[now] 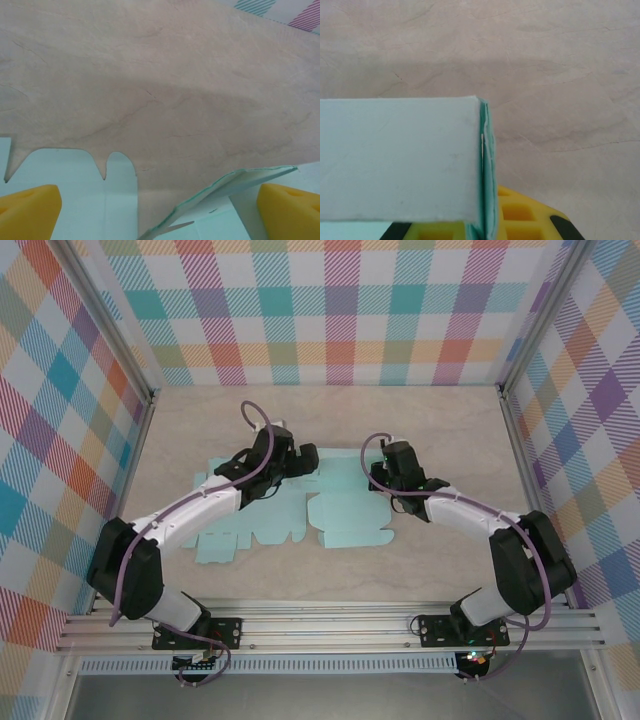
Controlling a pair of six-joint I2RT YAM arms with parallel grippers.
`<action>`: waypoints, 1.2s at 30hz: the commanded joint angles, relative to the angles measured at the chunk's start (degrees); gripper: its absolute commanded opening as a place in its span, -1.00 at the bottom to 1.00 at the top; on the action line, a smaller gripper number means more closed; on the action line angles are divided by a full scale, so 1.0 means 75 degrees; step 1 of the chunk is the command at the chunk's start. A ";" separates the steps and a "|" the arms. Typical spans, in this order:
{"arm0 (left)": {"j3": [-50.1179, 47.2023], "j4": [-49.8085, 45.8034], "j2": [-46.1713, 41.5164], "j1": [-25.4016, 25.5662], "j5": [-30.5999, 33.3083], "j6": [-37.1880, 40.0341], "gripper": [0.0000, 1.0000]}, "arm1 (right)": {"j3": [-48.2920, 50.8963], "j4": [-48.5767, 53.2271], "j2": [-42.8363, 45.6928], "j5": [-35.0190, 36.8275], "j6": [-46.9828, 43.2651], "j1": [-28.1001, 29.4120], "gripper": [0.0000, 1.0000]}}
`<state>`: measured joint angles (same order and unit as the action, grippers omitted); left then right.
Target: Fold the paper box
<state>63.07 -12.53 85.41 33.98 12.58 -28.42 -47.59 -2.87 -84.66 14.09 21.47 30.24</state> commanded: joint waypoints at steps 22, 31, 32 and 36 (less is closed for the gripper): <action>-0.1003 0.1899 0.0225 0.0005 -0.1323 -0.1357 0.75 | -0.0349 0.0293 0.0275 0.1003 0.0359 0.0438 -1.00; -0.0716 0.2083 0.0754 0.0051 -0.1329 -0.2111 0.71 | -0.0438 0.0310 -0.0040 0.1551 0.0192 0.0796 -1.00; -0.0699 0.2129 0.0804 0.0069 -0.1374 -0.2152 0.71 | -0.0439 0.0303 -0.0061 0.1571 0.0224 0.0808 -1.00; -0.0809 0.2177 0.0712 0.0099 -0.1424 -0.2153 0.68 | -0.0428 0.0345 -0.0158 0.1696 0.0407 0.0819 -1.00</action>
<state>56.12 0.89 91.53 34.33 2.90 -43.11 -49.32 -0.73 -85.12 25.19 24.45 35.99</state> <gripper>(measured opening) 0.842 0.077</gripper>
